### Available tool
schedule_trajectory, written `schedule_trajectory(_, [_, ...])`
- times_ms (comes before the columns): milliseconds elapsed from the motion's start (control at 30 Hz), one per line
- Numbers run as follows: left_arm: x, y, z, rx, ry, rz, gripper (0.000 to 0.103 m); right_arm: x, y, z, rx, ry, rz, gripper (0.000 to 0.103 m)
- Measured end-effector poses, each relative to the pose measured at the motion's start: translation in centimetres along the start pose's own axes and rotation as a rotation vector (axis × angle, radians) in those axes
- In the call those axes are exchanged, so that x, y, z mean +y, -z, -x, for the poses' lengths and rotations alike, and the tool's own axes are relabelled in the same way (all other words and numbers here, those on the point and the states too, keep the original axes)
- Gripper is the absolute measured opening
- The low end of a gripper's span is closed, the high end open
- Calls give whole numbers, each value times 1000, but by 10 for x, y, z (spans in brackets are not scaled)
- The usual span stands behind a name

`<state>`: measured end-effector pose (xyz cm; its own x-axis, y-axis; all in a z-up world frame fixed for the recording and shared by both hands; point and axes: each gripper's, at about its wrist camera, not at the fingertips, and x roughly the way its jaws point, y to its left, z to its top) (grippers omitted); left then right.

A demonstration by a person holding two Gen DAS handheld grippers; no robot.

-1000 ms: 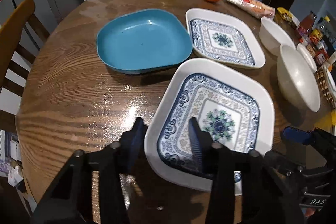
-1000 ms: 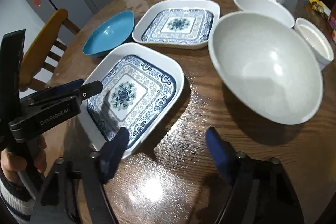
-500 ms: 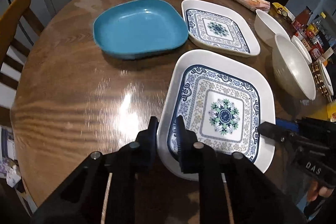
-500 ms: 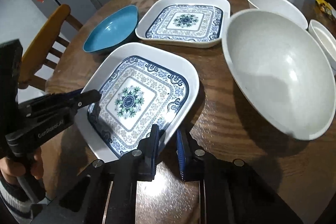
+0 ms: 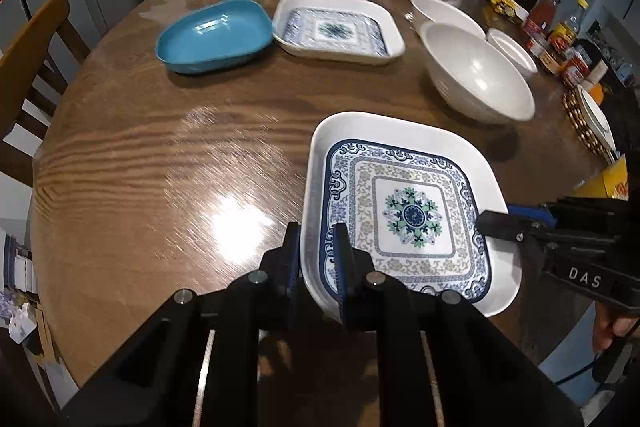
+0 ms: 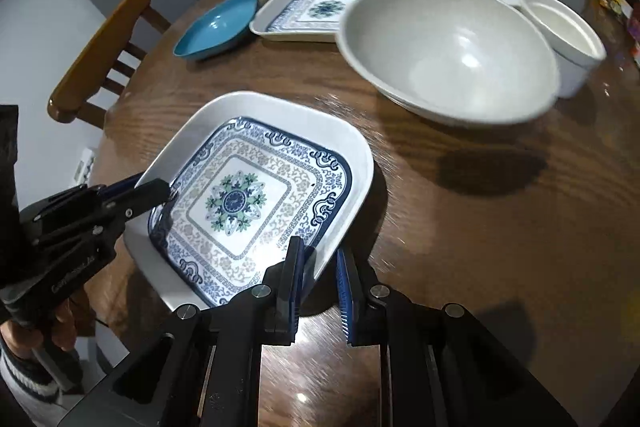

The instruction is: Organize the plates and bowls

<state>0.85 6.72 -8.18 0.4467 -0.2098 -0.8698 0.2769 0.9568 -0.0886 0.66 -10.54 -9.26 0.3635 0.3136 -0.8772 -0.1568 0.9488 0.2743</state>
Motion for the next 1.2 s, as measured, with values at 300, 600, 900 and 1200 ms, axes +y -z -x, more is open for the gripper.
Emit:
schedule_trajectory(300, [-28, 12, -11, 43, 6, -16, 13, -26, 19, 9, 2, 19, -11, 18])
schedule_trajectory(600, [-23, 9, 4, -4, -32, 9, 37, -32, 18, 24, -41, 12, 5, 39])
schedule_trajectory(900, [2, -12, 28, -87, -30, 95, 38, -44, 3, 59, -122, -104, -73, 39])
schedule_trajectory(1200, [16, -67, 41, -151, 10, 101, 37, -37, -35, 71, -157, -193, -108, 39])
